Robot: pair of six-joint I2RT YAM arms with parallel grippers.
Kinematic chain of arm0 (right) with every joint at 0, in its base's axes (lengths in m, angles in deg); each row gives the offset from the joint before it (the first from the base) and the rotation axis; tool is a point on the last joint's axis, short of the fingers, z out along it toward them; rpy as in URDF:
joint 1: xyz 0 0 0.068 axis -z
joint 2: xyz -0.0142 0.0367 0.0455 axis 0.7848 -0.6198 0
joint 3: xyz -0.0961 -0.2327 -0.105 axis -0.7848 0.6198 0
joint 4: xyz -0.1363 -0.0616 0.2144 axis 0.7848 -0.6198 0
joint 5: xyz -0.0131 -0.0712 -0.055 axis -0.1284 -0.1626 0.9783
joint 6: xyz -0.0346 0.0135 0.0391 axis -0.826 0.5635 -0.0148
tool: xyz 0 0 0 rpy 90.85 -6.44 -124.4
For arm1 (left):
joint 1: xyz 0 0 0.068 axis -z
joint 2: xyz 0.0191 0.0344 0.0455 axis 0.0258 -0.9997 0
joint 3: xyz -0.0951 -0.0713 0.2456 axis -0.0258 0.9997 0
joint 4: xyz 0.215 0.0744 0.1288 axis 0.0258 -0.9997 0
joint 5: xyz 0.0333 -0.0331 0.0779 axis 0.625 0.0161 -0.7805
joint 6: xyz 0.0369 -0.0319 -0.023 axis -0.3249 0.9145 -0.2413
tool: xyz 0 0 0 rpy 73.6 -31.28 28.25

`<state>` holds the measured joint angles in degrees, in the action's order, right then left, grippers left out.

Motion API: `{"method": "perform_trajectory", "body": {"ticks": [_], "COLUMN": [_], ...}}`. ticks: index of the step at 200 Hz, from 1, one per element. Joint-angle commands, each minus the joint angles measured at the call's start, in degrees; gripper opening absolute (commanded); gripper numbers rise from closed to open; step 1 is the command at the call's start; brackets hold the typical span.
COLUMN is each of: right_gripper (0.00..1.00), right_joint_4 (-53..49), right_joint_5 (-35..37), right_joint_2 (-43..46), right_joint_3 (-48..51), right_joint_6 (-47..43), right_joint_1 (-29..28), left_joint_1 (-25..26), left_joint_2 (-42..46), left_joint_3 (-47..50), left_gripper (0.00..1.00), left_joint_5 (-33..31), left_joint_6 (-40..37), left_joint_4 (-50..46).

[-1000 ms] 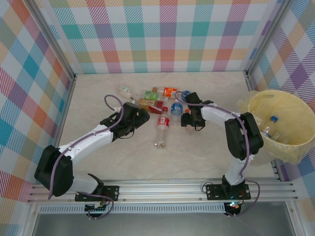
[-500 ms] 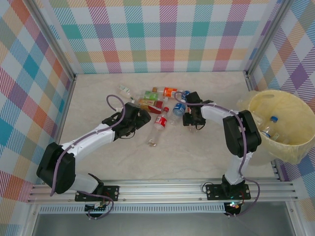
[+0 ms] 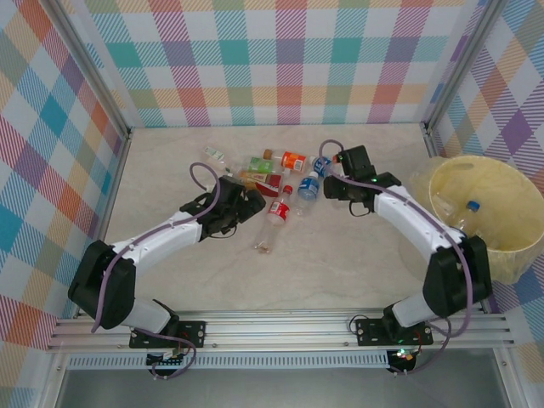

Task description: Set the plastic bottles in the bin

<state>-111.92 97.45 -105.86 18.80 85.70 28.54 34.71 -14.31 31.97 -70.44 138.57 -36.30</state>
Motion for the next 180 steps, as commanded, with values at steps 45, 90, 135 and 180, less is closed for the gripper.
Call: {"method": "perform_trajectory", "body": {"ticks": [45,90,135,180], "right_gripper": [0.48,0.47,0.47,0.49], "right_joint_4": [2.2,-0.2,-3.2,-10.7], "right_joint_5": [-7.6,-24.4,-29.4,-18.5], "right_joint_2": [14.8,20.5,23.1,22.8], "right_joint_3": [-2.0,-7.5,-13.1,-19.5], "right_joint_6": [1.2,2.5,1.8,0.2], "right_joint_1": [4.5,18.9,30.2,36.6], "left_joint_1": [-0.6,-0.6,-0.5,-0.5], "left_joint_2": [-1.2,-1.4,-1.5,-1.0], "left_joint_3": [-2.6,-2.7,-2.6,-2.8], "left_gripper": [1.0,1.0,1.0,1.0], "left_joint_5": [3.1,3.4,3.6,3.7], "left_joint_6": [-2.1,-2.2,-2.1,-2.8], "left_joint_4": [2.6,2.6,2.7,2.5]}}
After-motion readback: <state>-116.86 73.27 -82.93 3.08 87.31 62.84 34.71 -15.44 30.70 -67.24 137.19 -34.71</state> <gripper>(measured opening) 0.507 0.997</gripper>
